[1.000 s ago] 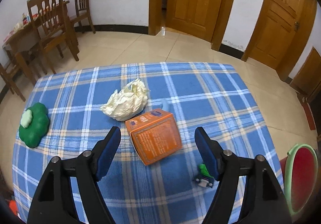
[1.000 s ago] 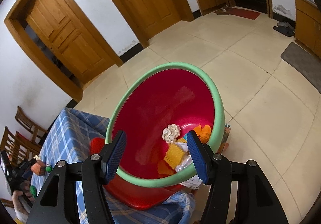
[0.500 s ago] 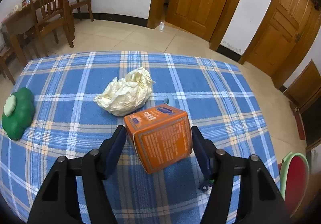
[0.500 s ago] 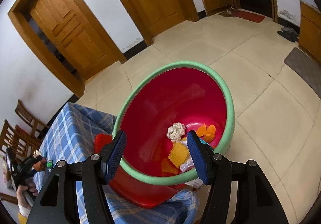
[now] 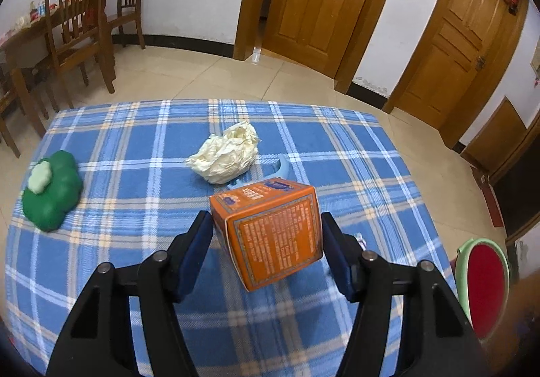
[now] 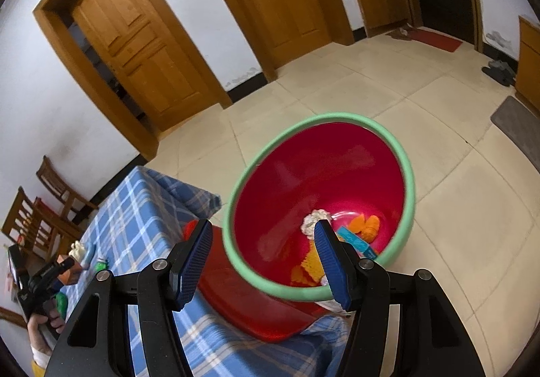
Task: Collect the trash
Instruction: 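Grasp the green figurine toy with right tool while left holds orange box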
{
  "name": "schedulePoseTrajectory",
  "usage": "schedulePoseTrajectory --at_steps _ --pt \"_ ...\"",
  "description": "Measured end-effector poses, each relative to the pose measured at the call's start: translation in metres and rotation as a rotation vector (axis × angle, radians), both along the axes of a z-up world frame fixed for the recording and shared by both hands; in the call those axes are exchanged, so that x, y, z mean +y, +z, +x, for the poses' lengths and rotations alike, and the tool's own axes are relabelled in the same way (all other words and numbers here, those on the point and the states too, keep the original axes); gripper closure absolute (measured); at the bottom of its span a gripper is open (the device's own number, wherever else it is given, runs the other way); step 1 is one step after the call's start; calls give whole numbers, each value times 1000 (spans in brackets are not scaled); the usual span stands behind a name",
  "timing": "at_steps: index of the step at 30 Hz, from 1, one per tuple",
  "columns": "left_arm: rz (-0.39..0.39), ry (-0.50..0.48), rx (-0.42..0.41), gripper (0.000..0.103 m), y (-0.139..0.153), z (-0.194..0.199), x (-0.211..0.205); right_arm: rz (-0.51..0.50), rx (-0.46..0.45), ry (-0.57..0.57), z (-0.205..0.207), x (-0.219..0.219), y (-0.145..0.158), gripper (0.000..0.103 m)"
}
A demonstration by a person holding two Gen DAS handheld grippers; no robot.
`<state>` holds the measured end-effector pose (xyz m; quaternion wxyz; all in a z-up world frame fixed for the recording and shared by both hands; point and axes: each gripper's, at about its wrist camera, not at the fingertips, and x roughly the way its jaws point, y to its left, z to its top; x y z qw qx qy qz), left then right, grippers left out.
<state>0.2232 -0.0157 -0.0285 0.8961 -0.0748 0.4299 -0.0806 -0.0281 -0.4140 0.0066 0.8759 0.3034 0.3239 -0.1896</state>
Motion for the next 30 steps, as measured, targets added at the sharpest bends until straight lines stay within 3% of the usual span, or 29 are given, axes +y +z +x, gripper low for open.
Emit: schedulePoseTrajectory --at_steps 16,30 --pt "56 90 -94 38 6 -26 64 -56 -34 223 60 95 34 39" --pt "-10 113 -95 38 -14 -36 94 -100 87 443 144 205 3 39"
